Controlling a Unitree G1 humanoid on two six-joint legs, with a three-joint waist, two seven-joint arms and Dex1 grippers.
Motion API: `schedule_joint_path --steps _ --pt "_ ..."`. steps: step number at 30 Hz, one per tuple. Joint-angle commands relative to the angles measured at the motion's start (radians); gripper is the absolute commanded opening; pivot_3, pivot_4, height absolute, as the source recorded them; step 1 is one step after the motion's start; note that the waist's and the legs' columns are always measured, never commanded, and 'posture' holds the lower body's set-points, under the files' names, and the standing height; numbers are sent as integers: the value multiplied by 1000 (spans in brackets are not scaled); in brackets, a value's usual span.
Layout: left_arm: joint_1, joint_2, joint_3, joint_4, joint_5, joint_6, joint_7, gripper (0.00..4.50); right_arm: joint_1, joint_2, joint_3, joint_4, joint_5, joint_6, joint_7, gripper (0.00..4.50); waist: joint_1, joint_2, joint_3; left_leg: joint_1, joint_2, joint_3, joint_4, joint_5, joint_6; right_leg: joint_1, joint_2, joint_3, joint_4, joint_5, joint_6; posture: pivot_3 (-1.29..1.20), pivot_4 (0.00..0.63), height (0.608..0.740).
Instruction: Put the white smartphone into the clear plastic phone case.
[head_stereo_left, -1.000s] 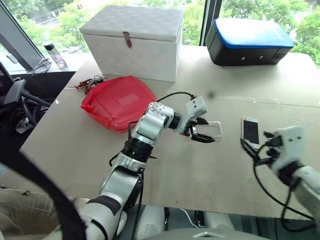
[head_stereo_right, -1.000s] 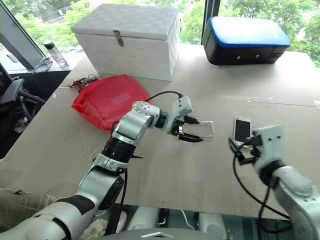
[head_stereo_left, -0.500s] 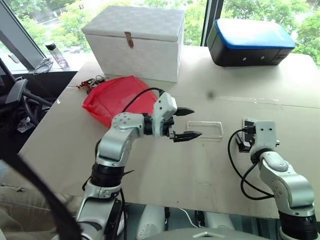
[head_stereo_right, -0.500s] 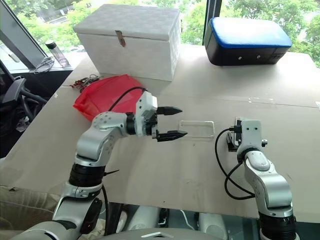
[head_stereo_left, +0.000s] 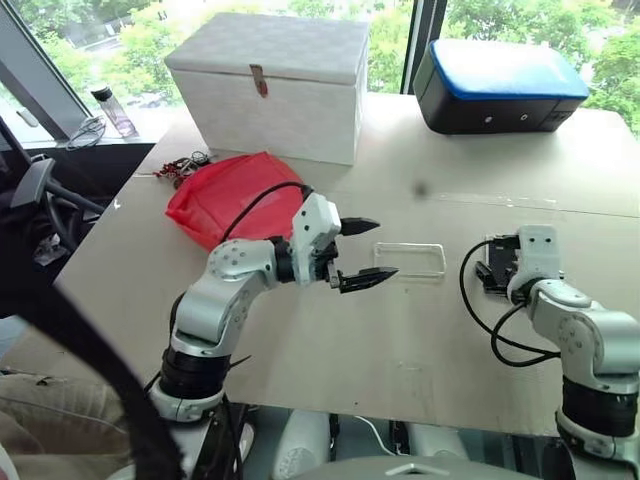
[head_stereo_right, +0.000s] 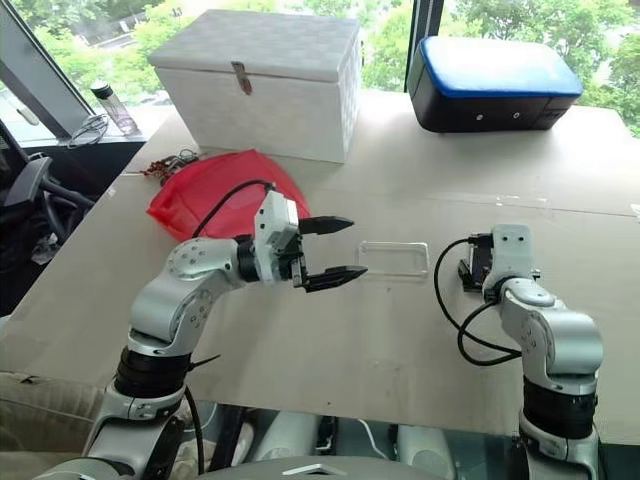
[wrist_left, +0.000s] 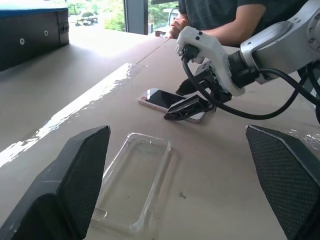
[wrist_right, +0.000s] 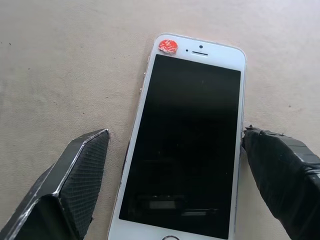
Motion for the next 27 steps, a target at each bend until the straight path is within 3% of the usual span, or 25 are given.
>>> schedule_joint_path --steps 1,3,11,16,20,27 --pt "4 14 6 -46 -33 -18 24 4500 34 43 -72 81 12 86 28 3704 2 -3 -2 0 0 0 0 0 0 0 0 0 0 0 0 0 150 740" --pt "3 17 3 -43 -37 -23 33 4500 43 60 -87 78 8 98 34 2933 2 -6 -4 0 0 -1 0 0 0 1 0 -1 0 0 0 0 150 740" --pt "-7 33 -6 -5 -47 -53 44 4500 124 42 -43 31 0 -62 110 2890 2 -11 -8 0 0 -3 -2 0 0 1 -1 -3 -2 0 0 0 150 740" --pt "9 43 -7 22 -43 -85 41 4500 135 -37 -46 -107 106 -210 301 2886 0 -6 -5 -1 0 -3 -3 0 0 0 -1 -3 -2 0 0 0 150 740" --pt "53 78 0 59 -39 -151 -1 4500 121 -189 9 -150 146 -266 459 2759 -19 6 3 -1 0 0 -3 0 0 -3 -1 0 -1 0 0 0 150 740" --pt "179 114 48 77 -25 -310 -10 4500 -13 -428 198 -48 117 -465 728 2759 -28 7 6 -1 0 1 -8 0 0 -5 0 1 -3 0 0 0 150 740"
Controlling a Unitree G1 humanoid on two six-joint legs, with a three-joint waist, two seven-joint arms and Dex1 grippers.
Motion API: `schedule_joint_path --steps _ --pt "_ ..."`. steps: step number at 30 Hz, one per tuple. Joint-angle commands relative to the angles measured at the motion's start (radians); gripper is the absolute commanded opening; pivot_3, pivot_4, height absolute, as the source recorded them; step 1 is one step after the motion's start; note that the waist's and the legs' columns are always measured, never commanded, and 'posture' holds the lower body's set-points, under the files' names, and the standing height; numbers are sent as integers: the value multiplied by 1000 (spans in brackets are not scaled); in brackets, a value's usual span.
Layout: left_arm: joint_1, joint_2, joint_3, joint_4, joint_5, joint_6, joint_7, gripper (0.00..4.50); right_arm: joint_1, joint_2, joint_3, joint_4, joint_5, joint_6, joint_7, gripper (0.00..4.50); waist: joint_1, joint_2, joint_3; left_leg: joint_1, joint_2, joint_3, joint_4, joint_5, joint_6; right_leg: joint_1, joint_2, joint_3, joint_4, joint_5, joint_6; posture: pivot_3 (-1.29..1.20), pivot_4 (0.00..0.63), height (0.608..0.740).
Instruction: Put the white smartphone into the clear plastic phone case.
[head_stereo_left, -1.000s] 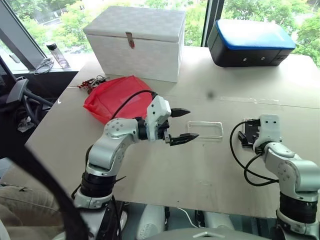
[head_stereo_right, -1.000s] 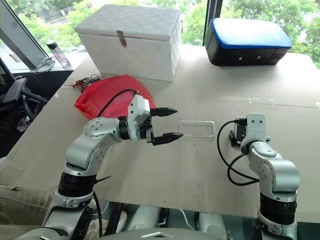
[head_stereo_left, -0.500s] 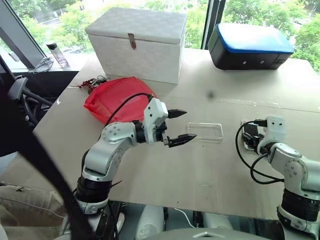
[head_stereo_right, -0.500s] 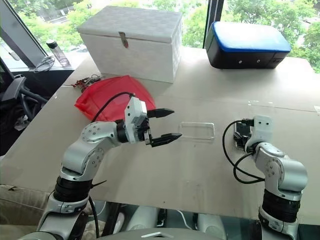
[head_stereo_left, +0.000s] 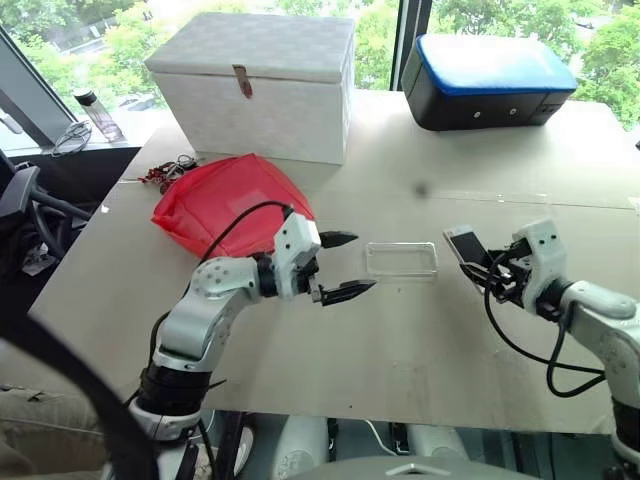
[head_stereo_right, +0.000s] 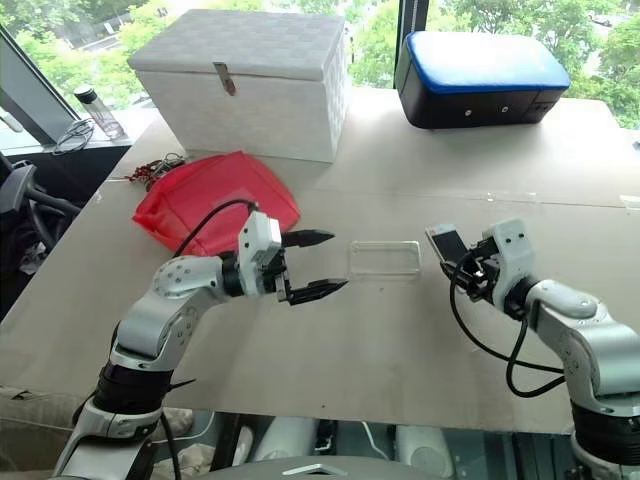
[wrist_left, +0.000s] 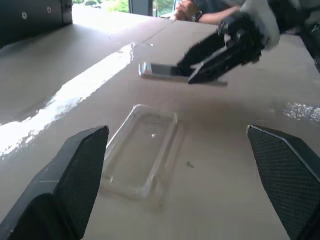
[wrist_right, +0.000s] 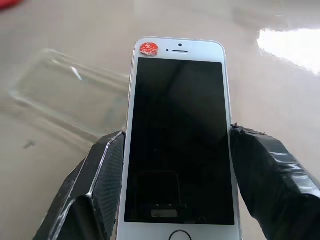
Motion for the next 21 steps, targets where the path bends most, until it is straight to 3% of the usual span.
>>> schedule_joint_path --steps 1,11,21 --pt "63 25 46 -24 -8 -83 -8 4500 -104 -76 113 70 -43 -136 135 2759 1 -1 0 0 0 0 0 0 0 0 0 0 -1 0 0 0 150 740" --pt "231 64 93 -138 -32 -79 50 4500 -386 -123 485 435 -313 -544 430 2759 7 -2 3 -1 0 0 -2 0 0 0 -8 -2 -4 0 0 0 150 740" --pt "318 80 123 -207 -90 -59 75 4500 -495 -95 584 674 -480 -814 571 2759 4 -1 3 -1 -1 0 -4 0 0 0 -10 -4 -6 0 0 0 150 740"
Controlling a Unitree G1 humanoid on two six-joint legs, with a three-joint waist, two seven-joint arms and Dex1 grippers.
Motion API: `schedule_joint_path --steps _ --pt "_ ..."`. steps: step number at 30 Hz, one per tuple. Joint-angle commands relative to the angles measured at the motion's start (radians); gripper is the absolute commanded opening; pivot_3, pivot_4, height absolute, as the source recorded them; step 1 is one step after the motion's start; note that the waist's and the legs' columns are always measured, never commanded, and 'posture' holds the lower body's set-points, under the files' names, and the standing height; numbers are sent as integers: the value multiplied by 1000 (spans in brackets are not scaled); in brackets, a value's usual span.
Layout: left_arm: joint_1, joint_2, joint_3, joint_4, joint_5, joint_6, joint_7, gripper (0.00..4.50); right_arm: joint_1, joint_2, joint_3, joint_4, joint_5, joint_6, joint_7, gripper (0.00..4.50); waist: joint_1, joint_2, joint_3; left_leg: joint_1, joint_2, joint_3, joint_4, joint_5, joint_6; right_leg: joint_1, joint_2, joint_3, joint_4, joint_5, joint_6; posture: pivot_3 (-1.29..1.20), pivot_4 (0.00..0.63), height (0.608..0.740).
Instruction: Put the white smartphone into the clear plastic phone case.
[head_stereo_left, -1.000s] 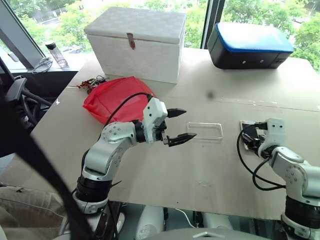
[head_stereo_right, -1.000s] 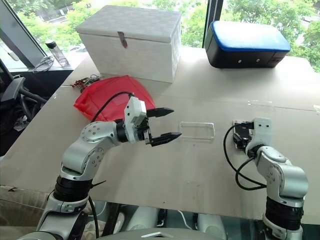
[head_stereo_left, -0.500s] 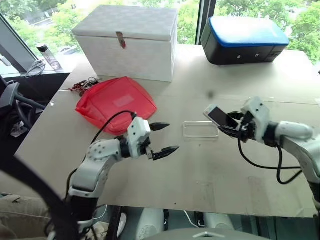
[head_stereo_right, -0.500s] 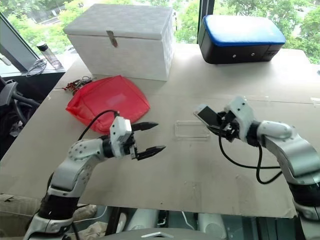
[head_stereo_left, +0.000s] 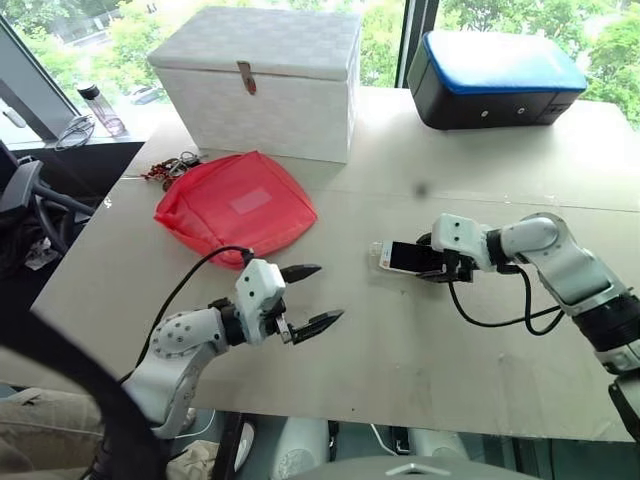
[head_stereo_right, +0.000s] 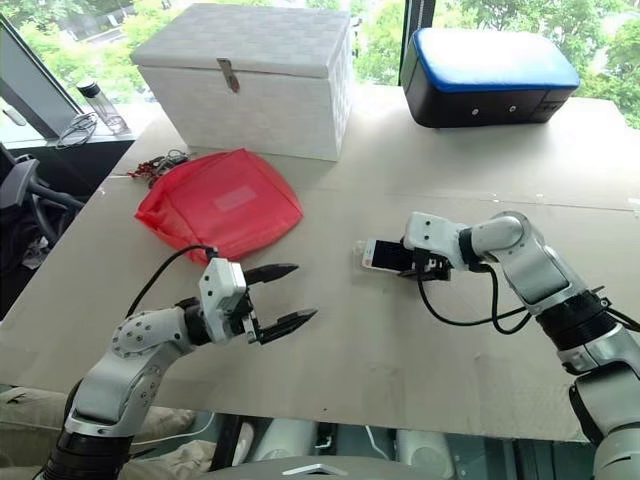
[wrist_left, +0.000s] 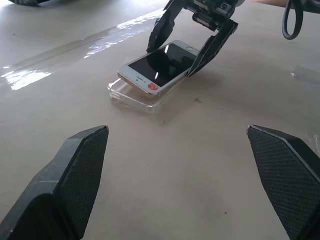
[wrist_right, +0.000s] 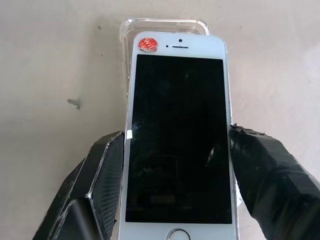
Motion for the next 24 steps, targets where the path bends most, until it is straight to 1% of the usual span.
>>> schedule_joint_path --steps 1,5,10,17,24 --pt "16 15 24 -62 -60 8 -14 4500 -37 1 6 63 -52 -86 42 2759 -1 0 0 0 0 0 0 0 0 0 0 0 0 0 0 0 150 740" --pt "24 30 26 -53 -65 11 -16 4500 -59 9 18 106 -89 -155 94 2759 1 0 0 0 0 -1 0 0 0 0 -1 -1 0 0 0 0 150 740" --pt "25 29 20 -57 -68 6 -4 4500 -79 30 30 142 -119 -199 143 2759 1 0 0 1 0 0 0 0 0 1 -1 -1 0 0 0 0 150 740" --pt "31 25 16 -63 -67 4 10 4500 -84 44 35 172 -160 -193 171 2759 0 0 0 1 0 -1 0 0 0 1 -2 -1 0 0 0 0 150 740" --pt "30 16 7 -62 -66 3 24 4500 -127 61 52 213 -192 -200 204 2759 0 0 -1 1 0 -1 0 0 0 2 -3 -1 0 0 0 0 150 740"
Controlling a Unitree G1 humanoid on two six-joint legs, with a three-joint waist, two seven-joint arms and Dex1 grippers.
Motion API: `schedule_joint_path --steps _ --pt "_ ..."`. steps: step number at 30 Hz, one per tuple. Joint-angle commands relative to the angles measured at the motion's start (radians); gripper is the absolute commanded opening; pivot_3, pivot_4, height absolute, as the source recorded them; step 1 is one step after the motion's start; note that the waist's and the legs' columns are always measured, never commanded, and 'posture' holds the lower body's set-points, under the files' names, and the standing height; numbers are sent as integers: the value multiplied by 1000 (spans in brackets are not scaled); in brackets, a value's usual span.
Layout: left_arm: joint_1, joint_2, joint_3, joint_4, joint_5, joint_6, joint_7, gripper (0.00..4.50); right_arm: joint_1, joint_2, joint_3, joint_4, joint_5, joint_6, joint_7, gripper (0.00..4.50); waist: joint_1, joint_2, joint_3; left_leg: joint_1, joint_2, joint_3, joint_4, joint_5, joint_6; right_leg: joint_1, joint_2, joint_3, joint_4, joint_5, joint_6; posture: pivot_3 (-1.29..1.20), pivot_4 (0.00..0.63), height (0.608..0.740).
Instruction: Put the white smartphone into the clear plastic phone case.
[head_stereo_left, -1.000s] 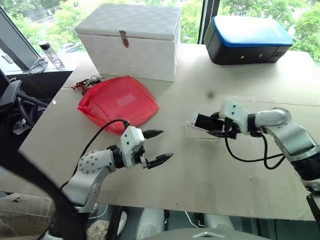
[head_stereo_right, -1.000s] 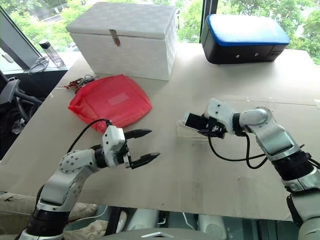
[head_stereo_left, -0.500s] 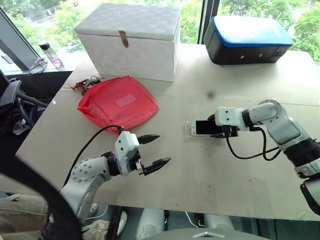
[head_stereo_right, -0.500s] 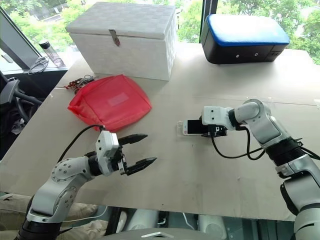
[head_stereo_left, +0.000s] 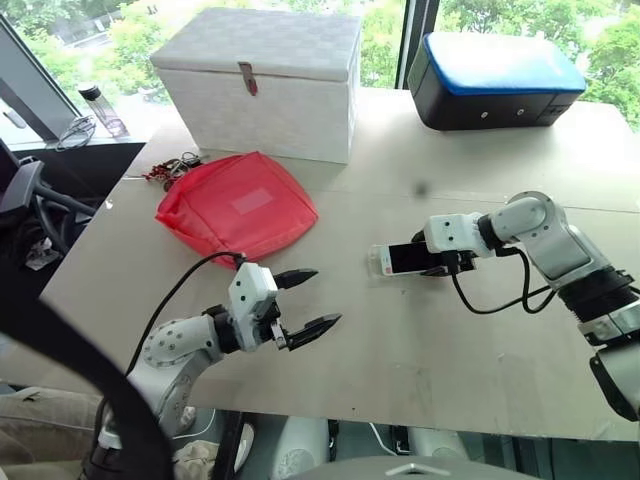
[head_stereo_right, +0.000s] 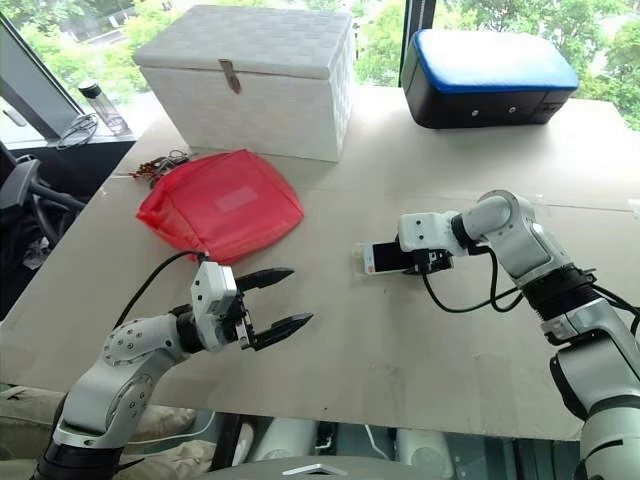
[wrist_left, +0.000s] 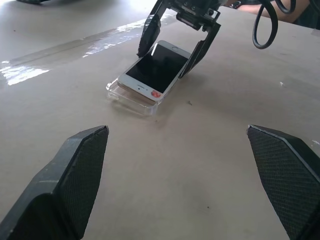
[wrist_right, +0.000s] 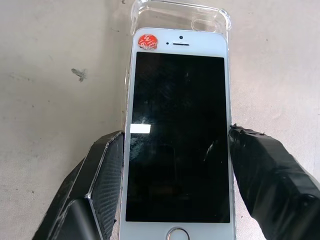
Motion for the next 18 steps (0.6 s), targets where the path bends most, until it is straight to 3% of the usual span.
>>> schedule_joint_path --steps 1,18 --pt "-3 -10 -2 -37 -8 -17 12 4500 -23 6 43 50 -57 -8 43 2759 0 0 0 0 0 0 0 0 0 0 0 0 0 0 0 0 150 740" --pt "13 -22 -4 -47 -3 -26 38 4500 -106 66 71 206 -97 -30 148 2759 -1 0 -2 1 -1 -1 -1 0 0 1 -2 0 0 0 -1 0 150 740"
